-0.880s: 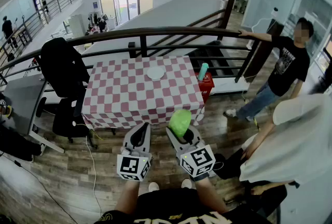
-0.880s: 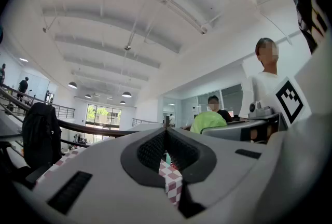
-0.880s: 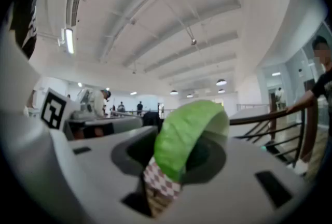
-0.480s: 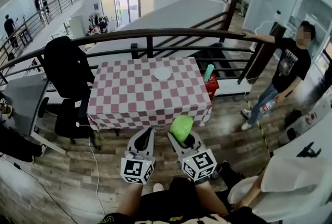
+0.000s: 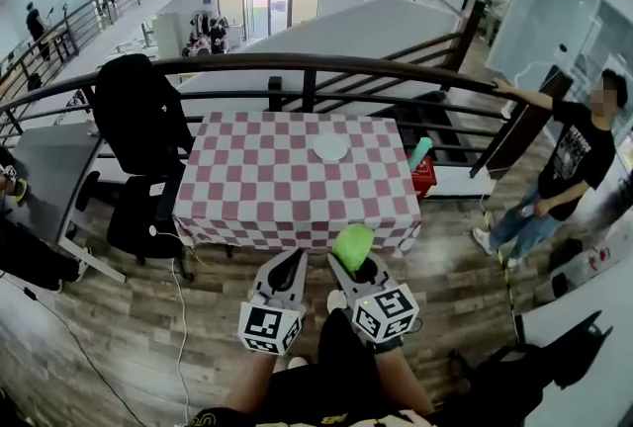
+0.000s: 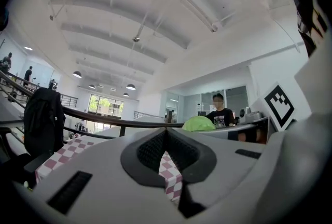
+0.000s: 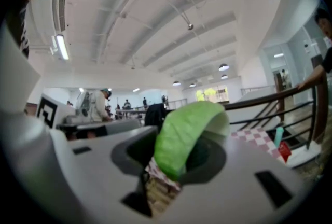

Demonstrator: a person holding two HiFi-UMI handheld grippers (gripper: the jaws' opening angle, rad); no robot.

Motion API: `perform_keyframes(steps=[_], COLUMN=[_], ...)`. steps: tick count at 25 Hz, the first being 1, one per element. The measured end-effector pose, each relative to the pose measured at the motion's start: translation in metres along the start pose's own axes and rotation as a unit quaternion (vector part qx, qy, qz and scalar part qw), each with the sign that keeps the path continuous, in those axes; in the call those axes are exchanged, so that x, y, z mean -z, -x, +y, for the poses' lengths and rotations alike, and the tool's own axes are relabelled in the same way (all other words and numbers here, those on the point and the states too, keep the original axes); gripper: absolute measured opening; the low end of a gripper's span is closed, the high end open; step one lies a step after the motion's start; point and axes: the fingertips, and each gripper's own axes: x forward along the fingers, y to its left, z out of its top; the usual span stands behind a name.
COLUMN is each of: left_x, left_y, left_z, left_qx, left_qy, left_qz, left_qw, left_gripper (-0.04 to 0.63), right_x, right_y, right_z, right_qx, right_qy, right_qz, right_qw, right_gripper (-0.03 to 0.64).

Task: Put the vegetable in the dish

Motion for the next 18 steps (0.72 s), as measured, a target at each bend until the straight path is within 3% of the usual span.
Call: perform_keyframes(steps=[4,13,18], left_x=[-0.009,-0.04,-0.036], left_y=[-0.039,-0.154,-0.213], left_z=[0.018,0.055,0.067], left_qx=[-0.015,-0.057,-0.068], left_qy=[-0.012,-0.043,-0.038], left_qz=[-0.004,-0.028,-0.035], left_qw=[0.9998,0.997,0.9964], left_gripper=[0.02,0.02,0.02], right_x=[-0.012,-0.082,-0.095], right_y=[-0.038,-0.116,-0.138], right_z=[-0.029,-0.112,-0.16], right_qx=[-0.02,-0.074,-0.086], right_qy=[-0.015,0.009,0.016], right_qz=[-0.002,-0.04,-0.045], right_qw=[1.0,0.996,0.995], right_gripper=[0.146,0.146,0.144])
